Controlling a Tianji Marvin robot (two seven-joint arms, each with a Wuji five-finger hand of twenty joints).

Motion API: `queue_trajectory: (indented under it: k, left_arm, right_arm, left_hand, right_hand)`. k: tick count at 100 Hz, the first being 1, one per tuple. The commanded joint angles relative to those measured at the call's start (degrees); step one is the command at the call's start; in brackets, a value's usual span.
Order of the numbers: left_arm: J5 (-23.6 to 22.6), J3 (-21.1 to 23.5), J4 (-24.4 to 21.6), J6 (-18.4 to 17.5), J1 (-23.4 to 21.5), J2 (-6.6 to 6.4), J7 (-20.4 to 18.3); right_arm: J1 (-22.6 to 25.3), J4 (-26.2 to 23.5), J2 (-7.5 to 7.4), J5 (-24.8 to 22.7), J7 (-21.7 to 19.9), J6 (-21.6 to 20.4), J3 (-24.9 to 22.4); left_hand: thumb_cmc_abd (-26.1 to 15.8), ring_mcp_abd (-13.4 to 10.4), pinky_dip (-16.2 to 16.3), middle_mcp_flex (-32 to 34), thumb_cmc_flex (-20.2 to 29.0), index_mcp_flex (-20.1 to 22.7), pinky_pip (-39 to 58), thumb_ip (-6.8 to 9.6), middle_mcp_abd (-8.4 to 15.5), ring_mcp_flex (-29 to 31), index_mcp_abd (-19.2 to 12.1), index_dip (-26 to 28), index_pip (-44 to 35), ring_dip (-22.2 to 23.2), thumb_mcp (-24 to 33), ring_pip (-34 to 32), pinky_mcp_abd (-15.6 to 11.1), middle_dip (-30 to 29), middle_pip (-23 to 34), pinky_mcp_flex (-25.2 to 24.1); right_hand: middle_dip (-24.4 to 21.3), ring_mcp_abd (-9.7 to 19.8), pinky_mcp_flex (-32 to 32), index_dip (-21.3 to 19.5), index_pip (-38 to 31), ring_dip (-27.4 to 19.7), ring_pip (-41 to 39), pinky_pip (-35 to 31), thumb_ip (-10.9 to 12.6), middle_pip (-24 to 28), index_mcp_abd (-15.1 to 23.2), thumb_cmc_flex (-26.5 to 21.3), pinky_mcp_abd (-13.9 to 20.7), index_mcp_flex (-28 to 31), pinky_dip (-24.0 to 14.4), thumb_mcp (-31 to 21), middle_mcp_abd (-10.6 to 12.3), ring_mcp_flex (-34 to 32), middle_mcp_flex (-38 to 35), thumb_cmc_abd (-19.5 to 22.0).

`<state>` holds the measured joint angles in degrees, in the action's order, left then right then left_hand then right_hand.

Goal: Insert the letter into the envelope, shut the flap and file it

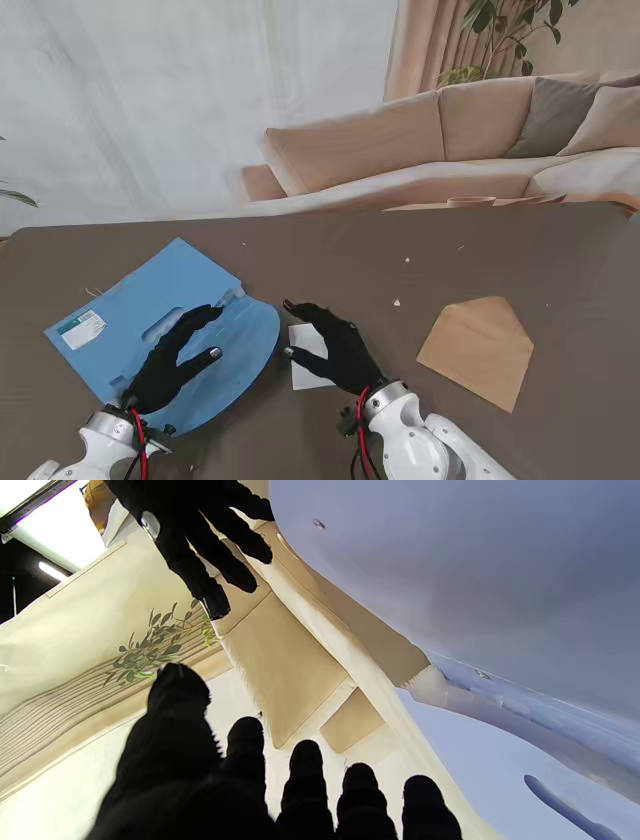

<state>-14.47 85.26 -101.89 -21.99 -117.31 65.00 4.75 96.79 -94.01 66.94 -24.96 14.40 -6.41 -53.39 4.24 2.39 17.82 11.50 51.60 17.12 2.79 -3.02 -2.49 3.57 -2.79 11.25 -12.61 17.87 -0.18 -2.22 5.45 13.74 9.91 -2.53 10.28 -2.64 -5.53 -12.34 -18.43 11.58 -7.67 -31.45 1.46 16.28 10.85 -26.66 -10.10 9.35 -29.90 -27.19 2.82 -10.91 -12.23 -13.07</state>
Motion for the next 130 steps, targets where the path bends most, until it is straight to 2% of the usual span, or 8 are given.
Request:
queue_trajectory:
  k: [1, 39, 43, 51, 59, 87, 106, 130]
  left_arm:
    - [-0.3, 0.2, -0.3, -0.2, -0.6, 0.34, -0.7]
    - [-0.6, 0.2, -0.4, -0.1, -0.7, 0.30, -0.8]
    - [-0.7, 0.2, -0.5, 0.0, -0.7, 0.30, -0.8]
    - [-0.7, 0.4, -0.6, 0.3, -0.7, 0.26, -1.0]
    - [-0.7, 0.4, -0.5, 0.4, -0.8, 0.25, -1.1]
    - [0.3, 0.9, -0.9, 0.3, -1.2, 0.26, -1.5]
    - [0.1, 0.9, -0.9, 0.4, -0.9, 0.29, -1.3]
    - [-0.1, 0.6, -0.8, 1.2, -0.5, 0.29, -1.3]
  right_arm:
    - [0.2, 0.0, 0.19, -0.3, -0.5, -0.3, 0.2]
    - [0.2, 0.3, 0.26, -0.9, 0.2, -0.5, 0.1]
    - [0.3, 0.2, 0.30, -0.9, 0.4, -0.5, 0.1]
    - [0.5, 0.2, 0.74, -1.1, 2.2, 0.2, 0.2]
    - [1.3, -0.6, 1.11, -2.3, 4.5, 1.9, 0.0]
    - [12.5, -15.9, -1.31, -14.3, 1.1, 14.8, -11.6]
    - [18.9, -22.1, -2.48, -18.7, -5.8, 19.6, -23.3]
    - [20.8, -21.8, -2.66, -20.8, -9.6, 22.2, -33.2]
  left_hand:
    - [-2.1, -1.9, -1.5, -1.2, 0.0, -1.7, -1.6, 0.44, 2.5, -1.2, -1.6, -0.4, -0.6, -1.2, -0.7, 1.1, -2.4, -0.8, -1.3, 0.1]
    - [-1.7, -1.6, -2.2, -1.1, 1.4, -1.3, -1.4, 0.59, 2.4, -1.2, -1.6, -0.4, -1.3, -1.4, -0.5, 0.9, -2.1, -0.1, -0.8, 0.2]
    - [-1.5, -1.6, -2.2, -1.0, 1.7, -1.2, -1.4, 0.63, 2.3, -1.2, -1.4, -0.3, -1.5, -1.4, -0.4, 0.8, -1.9, 0.1, -0.7, 0.1]
    - [-1.4, -1.5, -2.2, -1.0, 2.3, -0.9, -1.3, 0.70, 2.2, -1.3, -1.4, -0.2, -1.8, -1.3, -0.3, 0.7, -1.9, 0.3, -0.5, 0.1]
    - [-1.3, -1.5, -2.2, -1.0, 2.5, -0.8, -1.2, 0.72, 2.1, -1.3, -1.3, -0.2, -2.0, -1.2, -0.3, 0.7, -1.8, 0.5, -0.2, 0.1]
    - [-1.1, -1.5, -2.1, -0.9, 2.9, -0.3, -0.9, 0.76, 2.0, -1.3, -2.0, -0.1, -2.4, -1.0, -0.4, 0.6, -1.7, 0.9, 0.2, 0.0]
    - [-1.1, -1.6, -1.9, -0.7, 3.1, -0.2, -0.7, 0.75, 2.0, -1.2, -2.2, 0.0, -2.5, -0.8, -0.5, 0.5, -1.8, 1.1, 0.5, 0.0]
    - [-1.1, -1.7, -1.8, -0.7, 3.2, 0.2, -0.6, 0.74, 2.2, -1.2, -2.8, 0.0, -2.7, -0.7, -0.5, 0.6, -1.9, 1.2, 0.8, -0.1]
  right_hand:
    - [-0.5, 3.2, -1.1, 0.5, 1.4, -0.4, 1.0, 0.7, -0.9, -1.1, 1.7, 1.3, 1.3, -2.2, 0.7, 1.3, 1.8, 2.6, 1.5, 1.4]
    - [0.3, 3.1, -0.5, -0.5, 1.3, 0.0, 0.8, 0.0, -0.1, 0.4, 1.2, -0.9, 0.9, -1.3, 0.0, 1.1, 1.4, 1.8, 1.0, 1.0]
    - [1.1, 3.0, -0.1, -1.2, 0.7, 0.2, 0.5, -0.5, 1.2, 2.1, 1.0, -2.9, 0.6, -1.0, -0.5, 0.7, 1.3, 1.3, 1.2, 0.7]
    - [2.4, 2.8, 1.5, -3.3, -1.8, 0.8, -0.7, -2.0, 8.4, 5.1, 0.5, -7.5, -0.1, 0.3, -1.7, -2.6, 0.8, -0.5, -0.3, 0.0]
    - [3.0, 2.3, 3.1, -4.2, -4.0, 1.4, -2.4, -4.2, 12.9, 6.7, -0.4, -6.5, -0.9, 1.5, -2.6, -9.4, 0.3, -2.4, -1.7, -1.6]
    - [10.7, -2.2, 6.9, -8.5, -9.0, 10.7, -15.6, -16.4, 3.6, 17.5, -6.4, -1.9, -3.1, 7.7, -8.7, -12.0, -2.8, -6.2, -4.6, -6.6]
    - [11.1, -2.1, 6.4, -9.6, -8.6, 10.6, -15.8, -16.8, 2.7, 17.0, -5.7, -1.9, -3.1, 7.4, -8.5, -11.0, -2.5, -5.9, -4.1, -6.3]
    - [8.8, -1.9, 6.9, -11.0, -8.6, 9.4, -14.8, -17.6, 3.9, 14.2, -5.1, -2.8, -3.7, 8.3, -7.7, -15.7, -2.2, -7.0, -6.7, -8.1]
